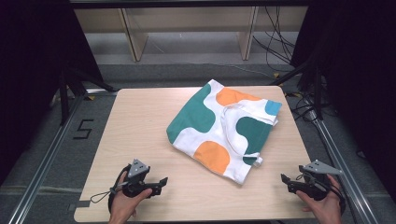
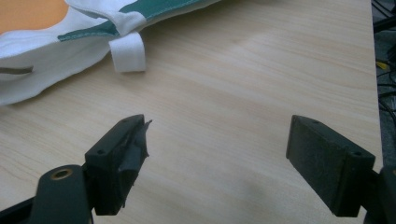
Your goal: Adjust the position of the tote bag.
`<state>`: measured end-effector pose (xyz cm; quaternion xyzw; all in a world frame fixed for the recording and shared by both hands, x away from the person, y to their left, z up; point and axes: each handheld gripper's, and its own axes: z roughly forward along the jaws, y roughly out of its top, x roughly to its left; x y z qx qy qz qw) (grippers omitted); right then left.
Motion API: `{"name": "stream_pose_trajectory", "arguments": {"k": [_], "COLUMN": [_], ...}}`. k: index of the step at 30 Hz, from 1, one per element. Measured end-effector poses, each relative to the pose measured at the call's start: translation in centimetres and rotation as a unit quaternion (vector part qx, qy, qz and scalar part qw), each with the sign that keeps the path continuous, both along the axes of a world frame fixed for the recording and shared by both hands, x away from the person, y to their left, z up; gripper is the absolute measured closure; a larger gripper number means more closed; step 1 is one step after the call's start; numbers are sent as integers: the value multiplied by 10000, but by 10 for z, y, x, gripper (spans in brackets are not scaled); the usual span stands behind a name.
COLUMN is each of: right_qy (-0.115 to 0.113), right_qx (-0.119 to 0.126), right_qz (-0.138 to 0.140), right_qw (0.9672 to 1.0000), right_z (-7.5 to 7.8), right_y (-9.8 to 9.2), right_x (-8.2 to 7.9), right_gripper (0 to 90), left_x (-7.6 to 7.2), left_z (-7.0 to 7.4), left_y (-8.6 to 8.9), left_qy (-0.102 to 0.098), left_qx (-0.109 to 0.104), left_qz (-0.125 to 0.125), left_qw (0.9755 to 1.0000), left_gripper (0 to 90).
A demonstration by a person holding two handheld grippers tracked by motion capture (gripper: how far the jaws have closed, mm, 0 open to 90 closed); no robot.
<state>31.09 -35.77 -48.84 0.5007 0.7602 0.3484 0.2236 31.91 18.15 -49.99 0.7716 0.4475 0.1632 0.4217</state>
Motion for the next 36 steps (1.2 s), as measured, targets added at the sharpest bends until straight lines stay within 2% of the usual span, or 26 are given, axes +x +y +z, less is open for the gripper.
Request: {"name": "stream_pose_trajectory", "arguments": {"k": [3, 5, 6, 9, 12, 14, 15, 16, 19, 21, 22, 23, 25, 26, 27, 28, 30, 31, 32, 34, 35, 36], "right_qy": [-42, 33, 26, 30, 16, 40, 46, 44, 71, 61, -38, -38, 47, 5, 5, 38, 31, 52, 118, 142, 57, 55], "right_qx": [-34, 17, 5, 17, -22, -6, -34, -47, -30, -28, -122, -122, -59, -86, -86, -39, -80, -66, -25, -10, -102, -120], "right_qz": [-18, 4, 2, -19, -53, -31, -43, -37, -36, -49, -63, -63, -75, -58, -58, -42, -33, -18, -20, -24, -69, -93], "right_qw": [10000, 10000, 10000, 10000, 10000, 10000, 10000, 10000, 10000, 10000, 9999, 9999, 9999, 9999, 9999, 10000, 10000, 10000, 9999, 9999, 9999, 9999], "right_z": [0, 0, 0, 0, -1, -1, -1, -1, -1, -1, -1, -1, -1, -1, -1, -1, -2, -2, -2, -2, -2, -1], "right_y": [0, 0, 0, 0, -1, -1, -1, -1, -1, -1, -2, -2, -1, -2, -2, -2, -2, -2, -2, -2, -3, -3], "right_x": [0, 0, 0, 0, 1, 1, 1, 1, 1, 1, 2, 2, 1, 2, 2, 1, 2, 2, 2, 2, 2, 2], "right_gripper": [215, 219, 222, 224, 227, 230, 235, 237, 239, 240, 240, 240, 241, 241, 241, 241, 241, 241, 242, 242, 242, 242], "left_x": [1, 0, 0, -1, 1, 1, 2, 3, 5, 6, 7, 7, 8, 9, 9, 9, 11, 11, 12, 12, 12, 12], "left_z": [1, 2, 3, 3, 3, 3, 3, 3, 3, 4, 5, 5, 5, 6, 7, 8, 10, 10, 10, 12, 13, 14], "left_y": [0, -4, -7, -14, -26, -29, -31, -33, -43, -53, -56, -56, -70, -75, -80, -86, -95, -99, -109, -114, -119, -123], "left_qy": [-36, 20, -64, 1, -97, -31, -109, -99, -75, -134, -130, -130, -76, -64, -103, -111, -119, -107, -26, 46, -1, -10], "left_qx": [122, 31, 105, 30, 325, 273, 305, 306, 144, 75, 157, 157, -31, 5, 20, -53, -11, -60, -442, -439, -391, -359], "left_qz": [-138, -58, -182, -124, -412, -370, -435, -485, -509, -536, -675, -675, -733, -855, -896, -932, -1041, -1076, -1092, -1146, -1155, -1251], "left_qw": [9998, 10000, 9998, 9999, 9986, 9989, 9985, 9983, 9986, 9984, 9975, 9975, 9973, 9963, 9959, 9956, 9945, 9941, 9930, 9924, 9925, 9915], "left_gripper": [165, 165, 165, 167, 168, 169, 169, 169, 171, 183, 190, 199, 217, 256, 256, 256, 258, 266, 276, 276, 276, 276]}}
